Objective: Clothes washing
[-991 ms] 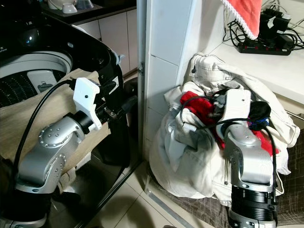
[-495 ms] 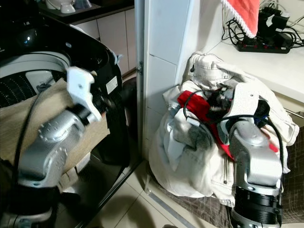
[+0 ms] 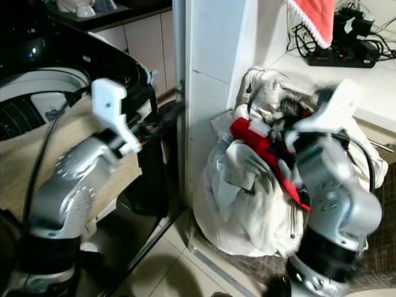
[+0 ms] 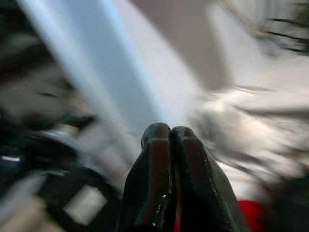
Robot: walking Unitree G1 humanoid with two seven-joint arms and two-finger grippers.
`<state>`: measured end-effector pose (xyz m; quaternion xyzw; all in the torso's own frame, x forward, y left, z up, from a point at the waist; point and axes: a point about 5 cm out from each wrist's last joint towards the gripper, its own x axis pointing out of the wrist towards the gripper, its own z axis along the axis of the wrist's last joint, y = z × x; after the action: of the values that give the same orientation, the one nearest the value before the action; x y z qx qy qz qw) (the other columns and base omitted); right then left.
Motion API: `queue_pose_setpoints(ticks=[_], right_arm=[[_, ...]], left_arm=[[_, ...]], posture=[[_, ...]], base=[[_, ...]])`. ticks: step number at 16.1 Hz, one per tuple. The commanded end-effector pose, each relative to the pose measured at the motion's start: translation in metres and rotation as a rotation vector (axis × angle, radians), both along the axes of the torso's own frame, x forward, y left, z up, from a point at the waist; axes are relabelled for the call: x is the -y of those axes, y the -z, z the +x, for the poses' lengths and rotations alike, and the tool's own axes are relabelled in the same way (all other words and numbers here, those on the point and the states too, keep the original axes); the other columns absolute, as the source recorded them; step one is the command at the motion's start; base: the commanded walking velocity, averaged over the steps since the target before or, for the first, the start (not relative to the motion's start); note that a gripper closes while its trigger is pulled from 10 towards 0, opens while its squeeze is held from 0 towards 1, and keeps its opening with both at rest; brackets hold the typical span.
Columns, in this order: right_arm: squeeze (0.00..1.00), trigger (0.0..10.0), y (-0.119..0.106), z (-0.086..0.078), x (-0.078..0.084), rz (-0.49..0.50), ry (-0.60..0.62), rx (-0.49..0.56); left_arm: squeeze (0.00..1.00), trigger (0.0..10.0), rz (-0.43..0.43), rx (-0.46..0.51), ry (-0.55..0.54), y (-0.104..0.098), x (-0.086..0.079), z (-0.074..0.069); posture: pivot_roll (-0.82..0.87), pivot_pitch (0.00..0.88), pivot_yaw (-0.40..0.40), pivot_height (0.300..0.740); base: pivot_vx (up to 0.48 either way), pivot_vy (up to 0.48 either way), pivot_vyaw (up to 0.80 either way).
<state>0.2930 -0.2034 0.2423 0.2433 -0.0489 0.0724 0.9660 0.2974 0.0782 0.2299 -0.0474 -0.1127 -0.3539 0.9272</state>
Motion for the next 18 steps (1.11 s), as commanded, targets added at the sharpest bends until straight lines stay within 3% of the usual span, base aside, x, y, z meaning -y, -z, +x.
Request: queue_pose_setpoints(ticks=[1, 5, 7, 8, 9, 10, 11, 12, 14, 16, 18], right_arm=[[0.00, 0.0, -0.003, -0.001, 0.000, 0.072, -0.050, 0.023], [0.00, 0.0, -0.017, 0.001, -0.009, 0.270, -0.213, 0.091], [0.00, 0.0, -0.018, 0.001, -0.012, 0.287, -0.254, 0.097], [0.00, 0.0, -0.019, 0.000, -0.013, 0.154, -0.252, 0.081], [0.00, 0.0, -0.014, 0.002, -0.008, -0.095, -0.162, 0.027], [0.00, 4.9, -0.007, 0.005, 0.003, -0.253, -0.034, -0.041], [0.00, 10.0, -0.002, 0.006, 0.009, -0.306, 0.018, -0.086], [1.00, 10.0, 0.008, 0.004, 0.026, -0.406, 0.158, -0.162], [1.00, 10.0, 0.015, -0.005, 0.037, -0.442, 0.270, -0.213], [1.00, 10.0, 0.025, -0.012, 0.042, -0.461, 0.291, -0.291], [1.00, 10.0, 0.034, -0.014, 0.043, -0.492, 0.275, -0.340]], left_arm=[[1.00, 10.0, -0.036, 0.037, 0.062, -0.014, 0.007, -0.002], [1.00, 10.0, -0.101, 0.052, 0.240, -0.031, 0.032, -0.010], [1.00, 10.0, -0.086, 0.047, 0.281, -0.028, 0.038, -0.013], [1.00, 10.0, -0.046, 0.056, 0.238, -0.025, 0.037, -0.010], [1.00, 10.0, -0.031, 0.041, 0.155, -0.022, 0.033, -0.003], [1.00, 10.0, 0.016, 0.042, 0.068, -0.017, 0.026, 0.004], [1.00, 10.0, 0.037, 0.043, 0.035, -0.014, 0.022, 0.006], [0.00, 10.0, 0.069, 0.010, -0.025, -0.004, 0.010, 0.011], [0.00, 10.0, 0.118, -0.020, -0.056, 0.009, -0.006, 0.010], [0.00, 10.0, 0.193, -0.026, -0.010, 0.019, -0.011, 0.003], [0.00, 10.0, 0.208, -0.037, -0.013, 0.023, -0.014, 0.001]], posture=[[-0.20, 0.000, -0.001, 0.740], [-0.20, 0.000, -0.004, 0.740], [-0.20, 0.000, -0.004, 0.740], [-0.20, 0.000, -0.004, 0.740], [-0.21, 0.000, -0.013, 0.740], [-0.21, 0.000, -0.012, 0.740], [-0.21, 0.000, -0.012, 0.740], [-0.22, 0.000, -0.009, 0.740], [-0.22, 0.000, -0.002, 0.740], [-0.22, 0.000, -0.001, 0.740], [-0.22, 0.000, 0.006, 0.740]], base=[[0.000, 0.000, 0.00], [0.000, 0.000, 0.00], [0.000, 0.000, 0.00], [0.000, 0.000, 0.00], [0.000, 0.000, 0.00], [0.000, 0.000, 0.00], [0.000, 0.000, 0.00], [0.000, 0.000, 0.00], [0.000, 0.000, 0.00], [0.000, 0.000, 0.00], [0.000, 0.000, 0.00]])
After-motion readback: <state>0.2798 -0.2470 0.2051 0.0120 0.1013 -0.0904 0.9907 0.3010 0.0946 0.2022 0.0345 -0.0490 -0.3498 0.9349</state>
